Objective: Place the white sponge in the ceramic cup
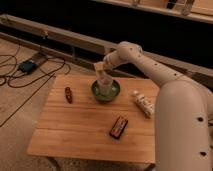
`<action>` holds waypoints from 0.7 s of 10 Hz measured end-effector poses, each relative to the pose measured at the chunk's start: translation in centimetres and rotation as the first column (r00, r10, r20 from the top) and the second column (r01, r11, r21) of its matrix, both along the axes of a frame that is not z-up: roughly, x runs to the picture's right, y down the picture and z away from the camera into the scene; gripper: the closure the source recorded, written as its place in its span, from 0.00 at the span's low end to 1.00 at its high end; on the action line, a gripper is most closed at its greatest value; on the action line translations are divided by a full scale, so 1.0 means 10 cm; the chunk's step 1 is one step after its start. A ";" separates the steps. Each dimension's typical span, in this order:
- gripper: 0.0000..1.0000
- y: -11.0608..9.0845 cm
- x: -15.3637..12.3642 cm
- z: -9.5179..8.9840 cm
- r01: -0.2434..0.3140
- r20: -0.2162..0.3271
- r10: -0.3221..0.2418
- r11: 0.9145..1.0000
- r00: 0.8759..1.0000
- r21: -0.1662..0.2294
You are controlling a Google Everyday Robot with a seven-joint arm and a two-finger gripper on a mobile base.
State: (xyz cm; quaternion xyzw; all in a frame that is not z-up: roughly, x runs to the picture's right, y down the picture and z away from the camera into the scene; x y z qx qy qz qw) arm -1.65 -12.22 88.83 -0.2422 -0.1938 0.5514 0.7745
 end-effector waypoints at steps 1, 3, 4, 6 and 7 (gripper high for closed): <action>0.99 0.02 0.04 0.03 -0.001 -0.009 0.001 1.000 1.000 0.004; 0.83 0.11 0.14 0.13 -0.006 -0.037 0.006 1.000 0.999 -0.002; 0.74 0.16 0.17 0.17 -0.007 -0.047 0.006 1.000 0.999 -0.007; 0.53 0.23 0.17 0.21 -0.008 -0.059 0.007 1.000 0.998 -0.018; 0.42 0.24 0.17 0.21 -0.011 -0.061 0.010 1.000 0.998 -0.020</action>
